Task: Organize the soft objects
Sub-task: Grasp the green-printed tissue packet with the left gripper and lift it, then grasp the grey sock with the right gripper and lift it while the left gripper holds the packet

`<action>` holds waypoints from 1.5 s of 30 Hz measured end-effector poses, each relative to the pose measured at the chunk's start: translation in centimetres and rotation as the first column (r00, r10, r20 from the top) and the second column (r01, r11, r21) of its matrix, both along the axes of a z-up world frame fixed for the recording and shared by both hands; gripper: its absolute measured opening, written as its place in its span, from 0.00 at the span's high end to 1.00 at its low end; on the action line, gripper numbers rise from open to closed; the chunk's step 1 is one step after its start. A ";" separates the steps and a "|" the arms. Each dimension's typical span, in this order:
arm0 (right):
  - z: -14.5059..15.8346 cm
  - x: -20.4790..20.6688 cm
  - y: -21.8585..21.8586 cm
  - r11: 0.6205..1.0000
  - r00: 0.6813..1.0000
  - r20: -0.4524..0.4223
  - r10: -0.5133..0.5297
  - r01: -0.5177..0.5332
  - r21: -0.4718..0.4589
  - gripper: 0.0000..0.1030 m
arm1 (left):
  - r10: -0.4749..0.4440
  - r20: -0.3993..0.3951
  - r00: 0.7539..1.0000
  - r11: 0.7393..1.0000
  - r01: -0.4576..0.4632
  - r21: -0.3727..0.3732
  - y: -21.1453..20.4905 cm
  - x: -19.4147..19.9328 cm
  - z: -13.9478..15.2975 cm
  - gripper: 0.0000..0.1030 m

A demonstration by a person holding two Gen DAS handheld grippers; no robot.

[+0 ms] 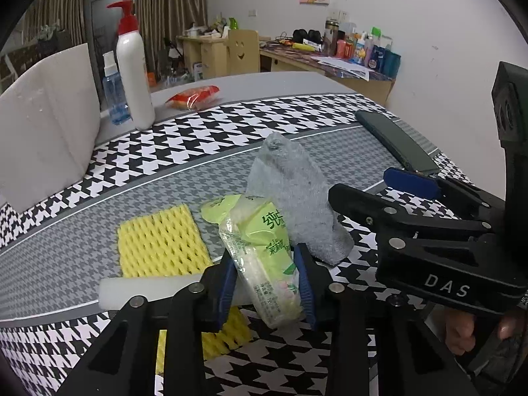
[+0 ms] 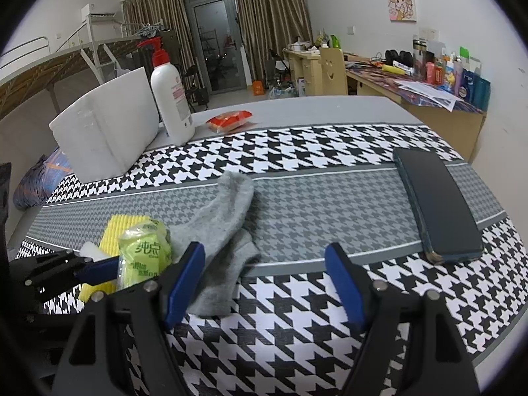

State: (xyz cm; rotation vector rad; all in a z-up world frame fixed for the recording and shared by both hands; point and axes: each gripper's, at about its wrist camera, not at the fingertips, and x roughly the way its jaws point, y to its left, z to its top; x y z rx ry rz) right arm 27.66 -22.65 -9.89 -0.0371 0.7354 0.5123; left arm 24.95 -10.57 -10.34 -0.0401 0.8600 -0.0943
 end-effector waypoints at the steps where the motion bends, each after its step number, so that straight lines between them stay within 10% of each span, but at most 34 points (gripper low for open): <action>1: 0.0 0.0 -0.1 1.000 1.000 0.001 -0.001 0.001 0.001 0.23 | -0.002 0.000 1.000 1.000 0.002 -0.002 -0.1 0.1 0.0 0.70; 36: 0.3 0.2 3.4 0.997 0.998 -0.001 0.061 -0.061 -0.044 0.23 | 0.157 0.235 0.959 0.983 -0.174 0.052 5.6 -4.2 5.0 0.73; 45: -0.8 0.7 4.6 0.992 0.994 -0.062 0.086 -0.092 -0.086 0.46 | 0.159 0.229 0.960 0.984 -0.174 0.046 6.2 -4.5 5.0 0.73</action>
